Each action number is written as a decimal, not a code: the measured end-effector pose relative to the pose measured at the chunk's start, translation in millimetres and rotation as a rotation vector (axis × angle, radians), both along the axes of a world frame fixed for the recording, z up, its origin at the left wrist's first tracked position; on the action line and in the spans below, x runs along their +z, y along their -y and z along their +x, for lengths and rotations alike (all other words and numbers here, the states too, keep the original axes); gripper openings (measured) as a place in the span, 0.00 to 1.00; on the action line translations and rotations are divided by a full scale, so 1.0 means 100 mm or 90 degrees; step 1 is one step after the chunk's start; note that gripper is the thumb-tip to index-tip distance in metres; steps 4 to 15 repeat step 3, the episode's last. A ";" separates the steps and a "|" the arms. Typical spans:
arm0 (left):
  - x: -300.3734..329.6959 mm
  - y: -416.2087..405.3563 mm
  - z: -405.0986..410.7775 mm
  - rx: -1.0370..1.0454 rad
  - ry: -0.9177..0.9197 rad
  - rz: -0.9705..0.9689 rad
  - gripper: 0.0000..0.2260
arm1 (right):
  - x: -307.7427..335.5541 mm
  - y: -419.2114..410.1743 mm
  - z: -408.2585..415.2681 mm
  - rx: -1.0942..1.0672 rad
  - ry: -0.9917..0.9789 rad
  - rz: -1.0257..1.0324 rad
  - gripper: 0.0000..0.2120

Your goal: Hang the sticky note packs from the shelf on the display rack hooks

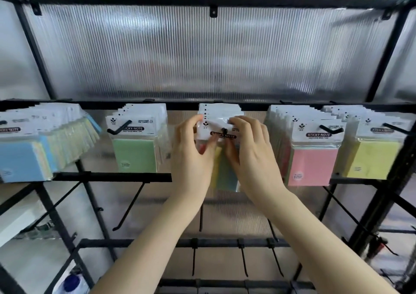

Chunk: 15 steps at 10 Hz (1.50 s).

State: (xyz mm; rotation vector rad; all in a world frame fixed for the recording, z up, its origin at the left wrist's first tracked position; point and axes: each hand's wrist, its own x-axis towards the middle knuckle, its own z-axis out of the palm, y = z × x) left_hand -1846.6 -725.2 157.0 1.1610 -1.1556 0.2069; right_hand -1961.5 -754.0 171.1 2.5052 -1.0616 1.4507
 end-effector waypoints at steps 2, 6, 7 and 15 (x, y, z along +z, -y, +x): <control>0.09 -0.13 0.00 -0.013 0.005 0.083 0.20 | 0.09 -0.07 -0.06 -0.003 -0.029 0.024 0.20; 0.14 -0.43 -0.04 0.043 0.073 0.042 0.20 | 0.18 -0.18 -0.20 -0.001 0.020 -0.026 0.20; 0.14 -0.43 -0.04 0.043 0.073 0.042 0.20 | 0.18 -0.18 -0.20 -0.001 0.020 -0.026 0.20; 0.14 -0.43 -0.04 0.043 0.073 0.042 0.20 | 0.18 -0.18 -0.20 -0.001 0.020 -0.026 0.20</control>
